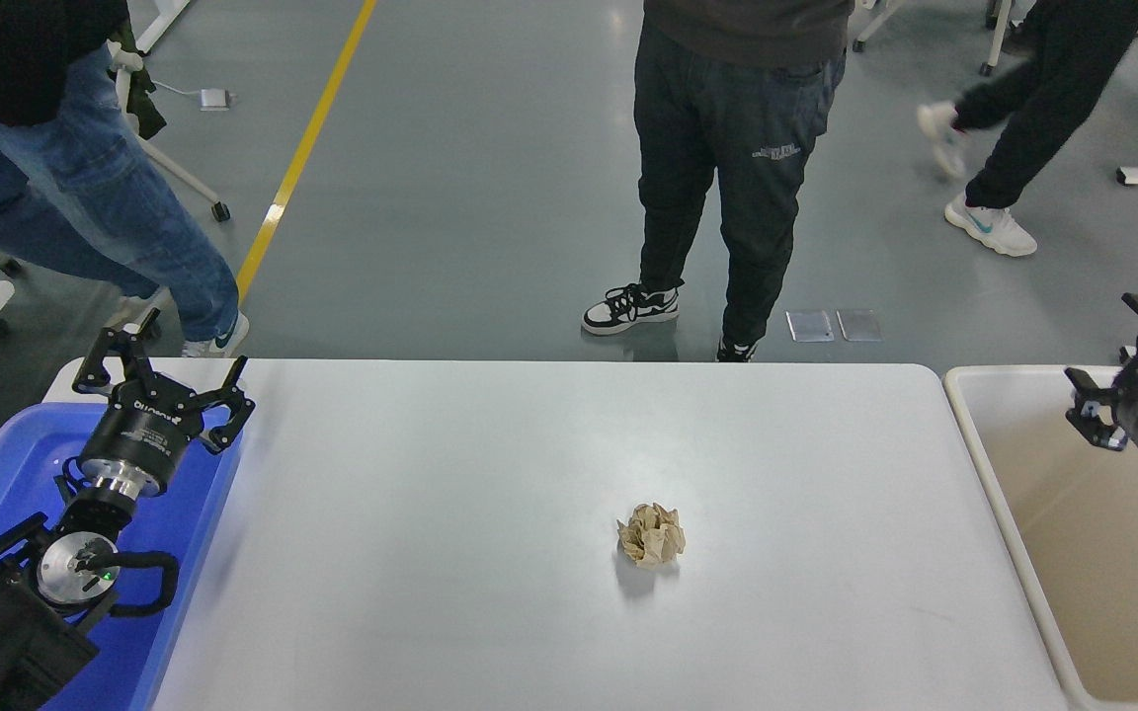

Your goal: Clean the table surface

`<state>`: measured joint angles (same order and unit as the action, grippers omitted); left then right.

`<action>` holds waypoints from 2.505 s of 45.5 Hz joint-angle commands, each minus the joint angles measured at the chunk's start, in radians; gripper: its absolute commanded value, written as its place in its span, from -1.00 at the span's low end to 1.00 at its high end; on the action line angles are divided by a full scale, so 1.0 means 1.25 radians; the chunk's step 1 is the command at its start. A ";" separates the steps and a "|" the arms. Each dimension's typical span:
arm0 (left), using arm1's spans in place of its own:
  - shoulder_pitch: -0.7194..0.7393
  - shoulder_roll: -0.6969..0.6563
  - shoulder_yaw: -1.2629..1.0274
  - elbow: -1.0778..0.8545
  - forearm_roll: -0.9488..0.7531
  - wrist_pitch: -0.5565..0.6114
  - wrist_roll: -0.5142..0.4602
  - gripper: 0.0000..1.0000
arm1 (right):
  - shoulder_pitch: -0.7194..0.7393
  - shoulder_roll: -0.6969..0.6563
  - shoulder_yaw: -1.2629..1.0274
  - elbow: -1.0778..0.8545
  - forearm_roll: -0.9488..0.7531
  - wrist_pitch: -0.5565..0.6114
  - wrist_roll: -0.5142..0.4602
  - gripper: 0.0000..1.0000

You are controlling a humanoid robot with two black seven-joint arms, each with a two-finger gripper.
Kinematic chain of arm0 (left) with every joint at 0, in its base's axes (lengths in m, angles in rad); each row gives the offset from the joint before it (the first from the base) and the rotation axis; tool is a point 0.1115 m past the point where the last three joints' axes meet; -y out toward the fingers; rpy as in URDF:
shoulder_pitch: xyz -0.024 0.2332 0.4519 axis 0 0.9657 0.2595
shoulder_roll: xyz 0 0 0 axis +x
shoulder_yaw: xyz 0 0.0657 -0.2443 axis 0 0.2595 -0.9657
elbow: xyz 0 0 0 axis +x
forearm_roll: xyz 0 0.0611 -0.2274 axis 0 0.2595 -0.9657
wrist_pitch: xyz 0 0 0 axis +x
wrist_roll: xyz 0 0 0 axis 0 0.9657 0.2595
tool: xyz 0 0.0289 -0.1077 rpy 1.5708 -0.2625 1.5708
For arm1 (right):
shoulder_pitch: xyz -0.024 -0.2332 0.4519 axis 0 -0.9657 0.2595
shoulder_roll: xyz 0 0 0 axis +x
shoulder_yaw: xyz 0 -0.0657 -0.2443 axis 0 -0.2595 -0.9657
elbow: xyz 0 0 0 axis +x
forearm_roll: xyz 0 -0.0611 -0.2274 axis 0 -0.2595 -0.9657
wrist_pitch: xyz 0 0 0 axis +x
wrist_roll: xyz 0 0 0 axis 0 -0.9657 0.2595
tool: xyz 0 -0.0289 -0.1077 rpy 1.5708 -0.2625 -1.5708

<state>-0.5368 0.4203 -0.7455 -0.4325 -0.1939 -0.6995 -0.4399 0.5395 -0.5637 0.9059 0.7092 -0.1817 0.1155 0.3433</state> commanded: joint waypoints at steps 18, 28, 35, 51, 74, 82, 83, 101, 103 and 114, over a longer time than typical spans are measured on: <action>0.000 0.000 0.000 0.000 -0.001 0.000 0.000 1.00 | -0.038 0.152 0.007 0.029 -0.040 0.014 0.178 0.98; 0.000 0.000 0.000 0.000 0.000 0.000 0.000 1.00 | -0.063 0.154 -0.004 0.023 -0.047 0.014 0.203 0.98; 0.000 0.000 0.000 0.000 -0.001 0.000 0.000 1.00 | -0.072 0.154 -0.001 -0.006 -0.046 0.020 0.204 0.98; 0.000 0.000 0.000 0.000 0.000 0.000 0.000 1.00 | -0.059 0.186 -0.003 -0.045 -0.030 0.011 0.200 0.98; 0.000 0.000 0.000 0.000 0.000 0.000 0.000 1.00 | -0.043 0.030 -0.107 0.272 -0.035 -0.129 -0.011 0.99; 0.000 0.000 0.000 0.000 0.000 0.000 0.000 1.00 | 0.042 -0.068 -0.261 0.370 -0.161 -0.130 -0.046 0.99; 0.000 0.000 0.000 0.000 0.000 0.000 0.000 1.00 | 0.049 -0.077 -0.273 0.380 -0.178 -0.130 -0.052 0.98; 0.000 0.000 0.000 0.000 -0.001 0.000 0.001 1.00 | 0.140 -0.114 -0.367 0.543 -0.498 -0.134 -0.281 0.98; 0.000 0.000 0.000 0.000 0.000 0.000 0.000 1.00 | 0.171 -0.107 -0.399 0.547 -0.501 -0.132 -0.298 0.98; 0.000 0.000 0.000 0.000 0.000 0.000 0.000 1.00 | 0.372 -0.071 -0.626 0.553 -0.699 -0.130 -0.308 0.98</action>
<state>-0.5369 0.4203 -0.7455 -0.4326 -0.1941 -0.6995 -0.4400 0.8081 -0.6872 0.3457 1.3700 -0.8205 -0.0478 0.0138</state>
